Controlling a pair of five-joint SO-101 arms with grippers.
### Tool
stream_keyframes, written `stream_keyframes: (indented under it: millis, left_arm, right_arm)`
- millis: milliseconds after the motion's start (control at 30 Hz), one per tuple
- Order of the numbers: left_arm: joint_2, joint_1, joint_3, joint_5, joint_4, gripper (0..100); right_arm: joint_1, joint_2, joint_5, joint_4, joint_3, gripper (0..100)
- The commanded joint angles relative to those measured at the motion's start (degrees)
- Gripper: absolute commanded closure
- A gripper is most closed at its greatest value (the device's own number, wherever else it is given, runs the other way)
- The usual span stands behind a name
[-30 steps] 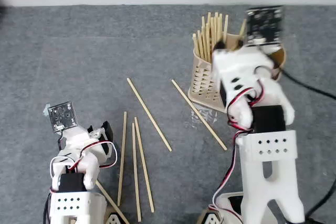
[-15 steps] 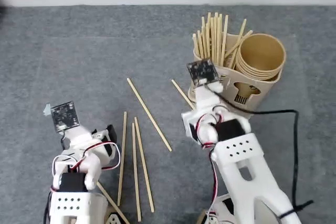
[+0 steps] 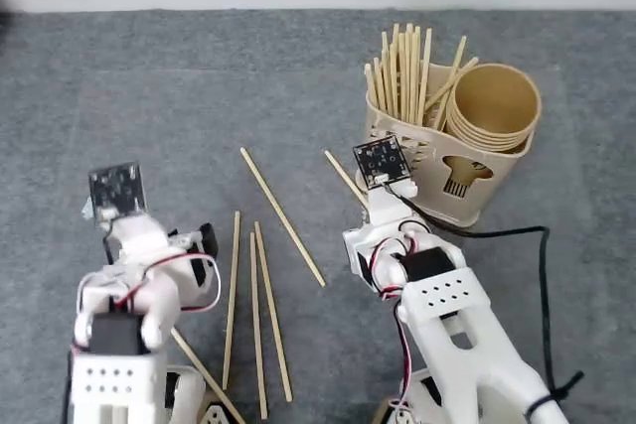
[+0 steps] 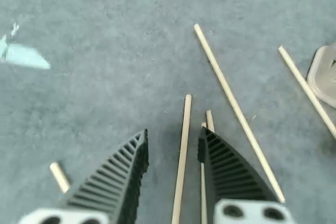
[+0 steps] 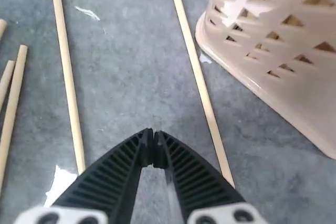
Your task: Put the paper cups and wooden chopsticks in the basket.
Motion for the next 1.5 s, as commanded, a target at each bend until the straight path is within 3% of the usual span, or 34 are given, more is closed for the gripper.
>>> stream_keyframes:
  millis: [0,267,533,767,1067,1133,1233,1467]
  left_arm:
    - [15.4,0.4,-12.0,-0.5,5.3,85]
    - [45.1,0.4,-25.0,-0.7,7.2,85]
    - [63.8,1.1,-32.9,-0.7,7.2,85]
    - [71.6,7.5,-35.6,-0.5,6.8,85]
    - [82.9,7.9,-36.4,-0.4,-0.3,85]
    - [85.2,7.7,-38.4,-0.4,0.5,87]
    - [88.2,7.8,-42.6,-0.4,3.0,99]
    - [88.9,8.8,-48.8,-0.4,10.8,99]
  right_arm:
    - [-0.1,-0.5,-0.7,-1.4,-0.3,99.0]
    - [-0.1,-0.1,-0.7,-1.4,-0.3,99.0]
    - [-0.1,-0.2,-0.7,-1.3,-0.3,99.0]
    - [-0.1,-0.2,-0.7,-1.1,-0.3,99.0]
    - [-0.1,-0.3,-0.7,-0.8,-0.3,99.0]
    - [-0.1,-0.4,-0.7,-0.8,-0.3,99.0]
    - [-0.1,-0.4,-0.7,-0.8,-0.3,99.0]
    - [-0.1,-0.3,-0.7,-0.7,-0.2,99.0]
